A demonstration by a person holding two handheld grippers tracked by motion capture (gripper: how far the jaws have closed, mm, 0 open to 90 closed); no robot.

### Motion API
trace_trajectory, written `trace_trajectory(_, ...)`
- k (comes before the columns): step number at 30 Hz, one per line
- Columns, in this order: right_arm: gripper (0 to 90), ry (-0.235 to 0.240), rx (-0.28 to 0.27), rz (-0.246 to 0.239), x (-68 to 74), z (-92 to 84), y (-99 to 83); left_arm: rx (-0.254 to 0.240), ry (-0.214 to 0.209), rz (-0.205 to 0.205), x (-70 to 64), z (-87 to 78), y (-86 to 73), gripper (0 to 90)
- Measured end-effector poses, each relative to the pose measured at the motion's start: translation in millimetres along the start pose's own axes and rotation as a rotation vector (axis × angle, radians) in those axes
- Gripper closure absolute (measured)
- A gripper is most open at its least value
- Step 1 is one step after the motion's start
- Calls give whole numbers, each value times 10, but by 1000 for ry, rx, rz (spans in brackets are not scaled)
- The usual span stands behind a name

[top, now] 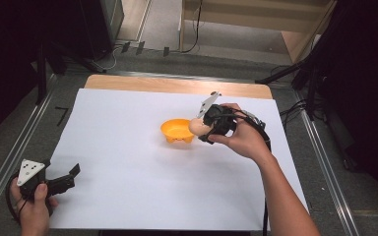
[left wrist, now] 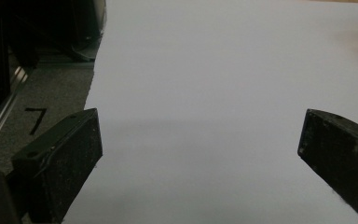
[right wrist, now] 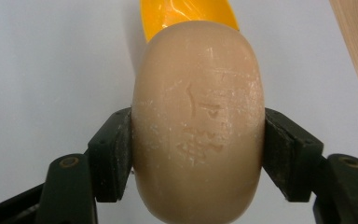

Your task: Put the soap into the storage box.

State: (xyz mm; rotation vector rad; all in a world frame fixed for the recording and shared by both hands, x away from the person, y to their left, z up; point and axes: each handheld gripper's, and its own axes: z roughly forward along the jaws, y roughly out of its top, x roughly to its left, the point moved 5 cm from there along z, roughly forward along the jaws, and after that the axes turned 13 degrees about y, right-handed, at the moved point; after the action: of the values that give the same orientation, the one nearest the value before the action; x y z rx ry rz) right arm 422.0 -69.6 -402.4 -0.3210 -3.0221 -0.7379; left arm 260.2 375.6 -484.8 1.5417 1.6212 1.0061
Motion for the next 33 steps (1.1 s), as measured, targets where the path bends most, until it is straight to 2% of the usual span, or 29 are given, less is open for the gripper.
trace_trajectory(1,331,3,0,7,-2,0,9,1,0,0,0,0,0,5)
trace_trajectory(8,331,14,14,-22,-84,40,97,-2,-1,0,0,-1,0,5)
trace_trajectory(12,331,31,3,-49,-110,71,181,-3,-1,-1,0,-1,0,5)
trace_trajectory(22,331,56,15,-123,-156,177,358,1,-3,1,0,0,0,5)
trace_trajectory(28,331,78,35,-164,-177,299,462,-1,-3,1,-1,0,0,5)
trace_trajectory(33,330,96,53,-175,-194,420,526,0,-4,1,0,0,0,5)
